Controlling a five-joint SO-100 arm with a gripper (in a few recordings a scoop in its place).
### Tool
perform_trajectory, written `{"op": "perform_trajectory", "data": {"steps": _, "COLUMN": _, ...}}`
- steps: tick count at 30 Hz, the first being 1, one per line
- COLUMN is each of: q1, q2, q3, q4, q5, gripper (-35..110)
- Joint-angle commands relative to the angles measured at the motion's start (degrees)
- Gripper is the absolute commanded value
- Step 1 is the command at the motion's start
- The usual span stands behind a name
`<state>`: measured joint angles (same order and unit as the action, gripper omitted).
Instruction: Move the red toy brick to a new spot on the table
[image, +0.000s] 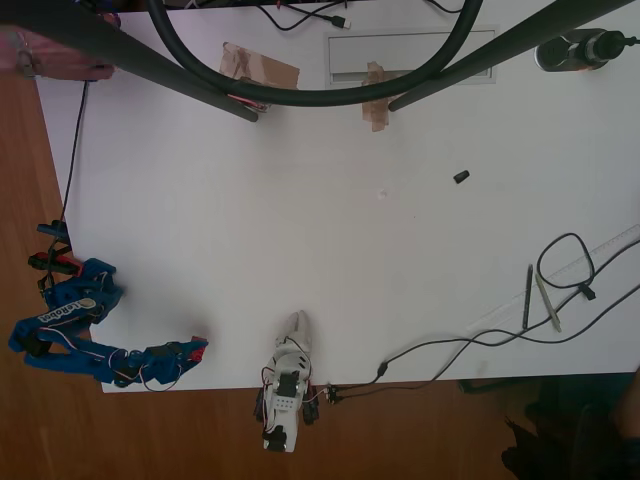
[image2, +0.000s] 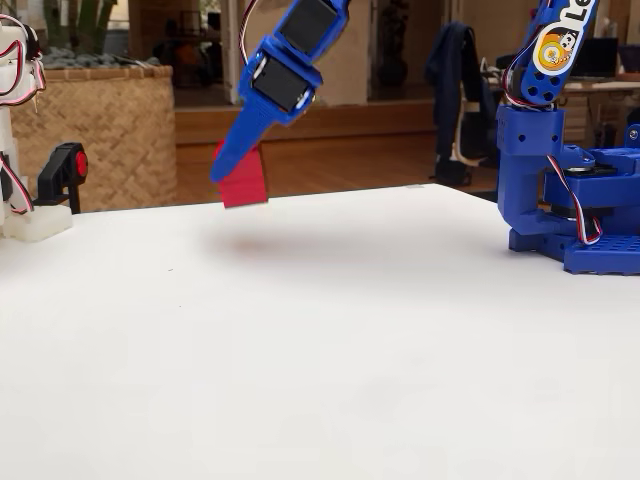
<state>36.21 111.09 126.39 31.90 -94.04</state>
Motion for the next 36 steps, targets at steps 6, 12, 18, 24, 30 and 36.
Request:
{"op": "perform_trajectory", "data": {"steps": 6, "q1": 26.9, "q2": -4.9, "q3": -6.2, "q4": 1.9, "q5": -3.5, "gripper": 0}}
{"op": "perform_trajectory", "data": {"steps": 12, "q1": 39.6, "q2": -10.3, "q3": -4.1, "q4": -0.9, "q5": -7.2, "gripper": 0}}
{"op": "perform_trajectory", "data": {"steps": 18, "q1": 46.1, "q2": -12.2, "q3": 4.0, "q4": -8.1, "q5": -11.8, "gripper": 1}}
{"op": "perform_trajectory", "data": {"steps": 24, "q1": 48.3, "q2": -11.2, "q3": 5.7, "q4": -9.0, "q5": -11.9, "gripper": 18}}
{"op": "perform_trajectory", "data": {"steps": 30, "q1": 45.5, "q2": -3.3, "q3": -1.4, "q4": -5.6, "q5": -8.3, "gripper": 31}}
{"op": "perform_trajectory", "data": {"steps": 36, "q1": 30.8, "q2": 5.0, "q3": -8.4, "q4": 0.8, "q5": -2.8, "gripper": 32}}
